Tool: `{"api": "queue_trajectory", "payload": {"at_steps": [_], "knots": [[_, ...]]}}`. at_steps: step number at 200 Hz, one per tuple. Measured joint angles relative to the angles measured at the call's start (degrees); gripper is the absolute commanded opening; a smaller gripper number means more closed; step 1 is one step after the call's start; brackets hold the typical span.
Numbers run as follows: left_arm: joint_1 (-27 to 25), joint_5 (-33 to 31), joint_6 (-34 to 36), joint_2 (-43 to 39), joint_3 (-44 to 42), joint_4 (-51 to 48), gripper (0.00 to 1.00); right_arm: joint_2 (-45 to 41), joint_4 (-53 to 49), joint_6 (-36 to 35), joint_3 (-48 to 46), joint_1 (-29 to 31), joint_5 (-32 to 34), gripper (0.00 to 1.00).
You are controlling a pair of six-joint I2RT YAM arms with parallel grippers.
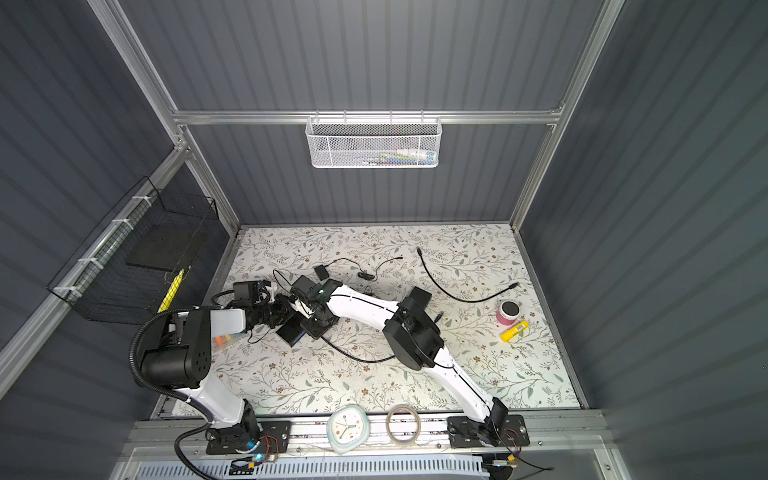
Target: Insert the plug into the switch port
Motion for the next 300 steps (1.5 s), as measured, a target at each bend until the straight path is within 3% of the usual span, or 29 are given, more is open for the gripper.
{"api": "queue_trajectory", "payload": {"at_steps": [193,240,300], "knots": [[-0.39,-0.04,-1.55,0.42,-2.27,5.29,0.29,1.84,-0.81,0.79,2.69,1.27,6.6,0.0],[-0.76,-0.74,-1.68,0.42,-3.19,7.5,0.27,0.72,1.92,-0.07,-0.07,1.14,6.19,0.0],[-3.96,-2.84,-1.97,0.42,-3.23,8.7,0.27,-2.45,4.39,-2.43,-5.86,-1.64,0.26,0.0]]}}
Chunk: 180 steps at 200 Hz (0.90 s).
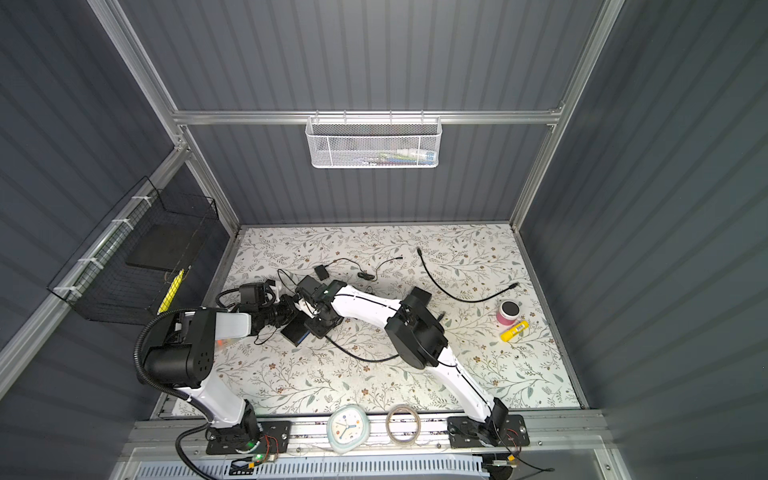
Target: Insert the plug into the switch port
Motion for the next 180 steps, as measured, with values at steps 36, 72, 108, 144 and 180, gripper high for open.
{"api": "queue_trajectory", "payload": {"at_steps": [36,72,108,144,180], "knots": [[-0.39,-0.35,-0.24,0.04,-0.68,1.57,0.27,-0.11,-0.26,-0.94,-0.13,-0.5,-0.68,0.0],[-0.55,-0.35,-1.38,0.44,-2.08,5.11,0.27,-0.11,-0.74,-0.42,0.02,-0.61,-0.13,0.0],[-0.72,-0.09,-2.58,1.75,-3.21,9.57,0.26,1.38,-5.18,0.74,4.48,-0.79,1.01,0.0],[-1.14,-0.2,-3.85,3.32,-3.58,13.16,0.26,1.88,-9.16,0.74,8.57,-1.29,1.77,0.0],[-2.1,-0.26,-4.92,4.26,-3.69,15.54,0.26,2.27,-10.16,0.72,8.79,-1.68,2.19,0.0]]}}
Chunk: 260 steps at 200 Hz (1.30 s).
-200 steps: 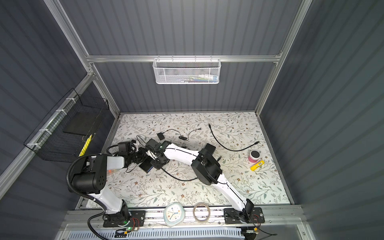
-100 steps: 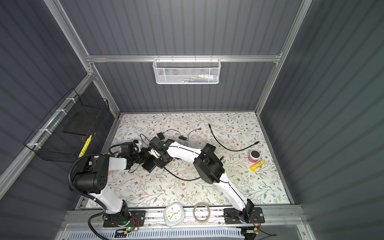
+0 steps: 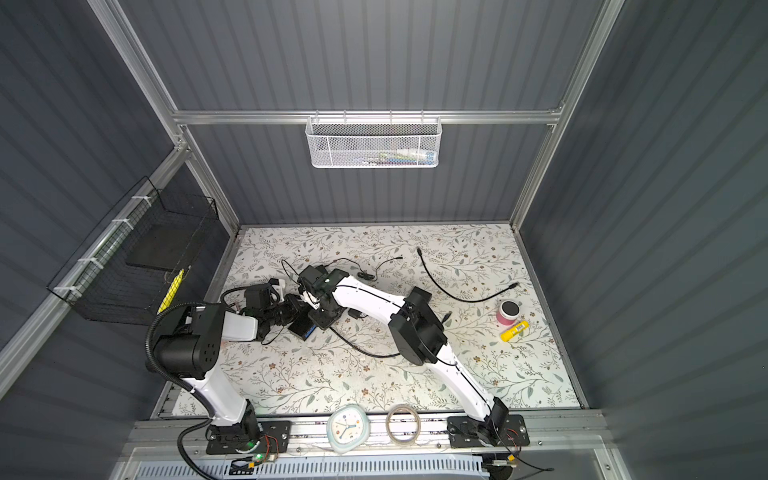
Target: Insert the plug into the switch port
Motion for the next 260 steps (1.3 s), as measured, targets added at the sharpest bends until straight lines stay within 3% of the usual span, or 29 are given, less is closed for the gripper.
{"api": "queue_trajectory", "payload": {"at_steps": [260], "knots": [[-3.65,-3.93,-1.22,2.99,-1.46,9.66,0.24,5.6,-7.98,-1.29,8.48,-0.44,1.07,0.0]]}}
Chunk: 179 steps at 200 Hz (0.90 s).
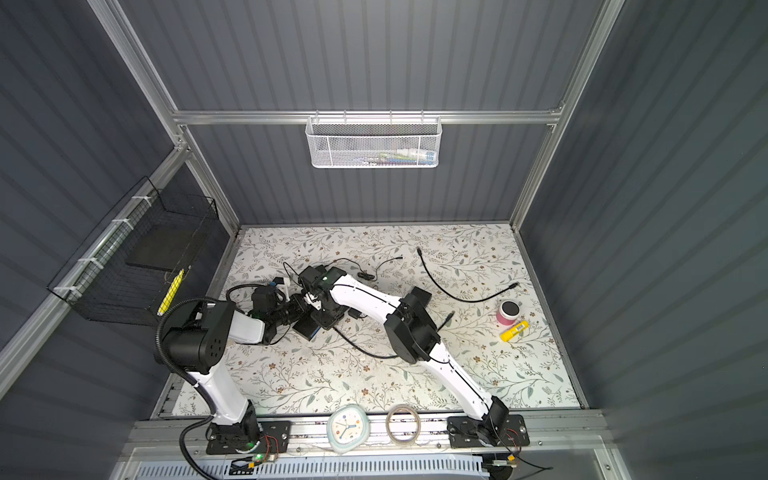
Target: Insert the plug into the switch port
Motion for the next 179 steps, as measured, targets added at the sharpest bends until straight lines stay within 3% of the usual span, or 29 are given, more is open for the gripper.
{"api": "queue_trajectory", "payload": {"at_steps": [179], "knots": [[-0.59,2.19,-0.04,3.04,0.15,5.68,0.24,1.16,-3.32,-3.72,3.04,-0.83,0.22,0.0]]}}
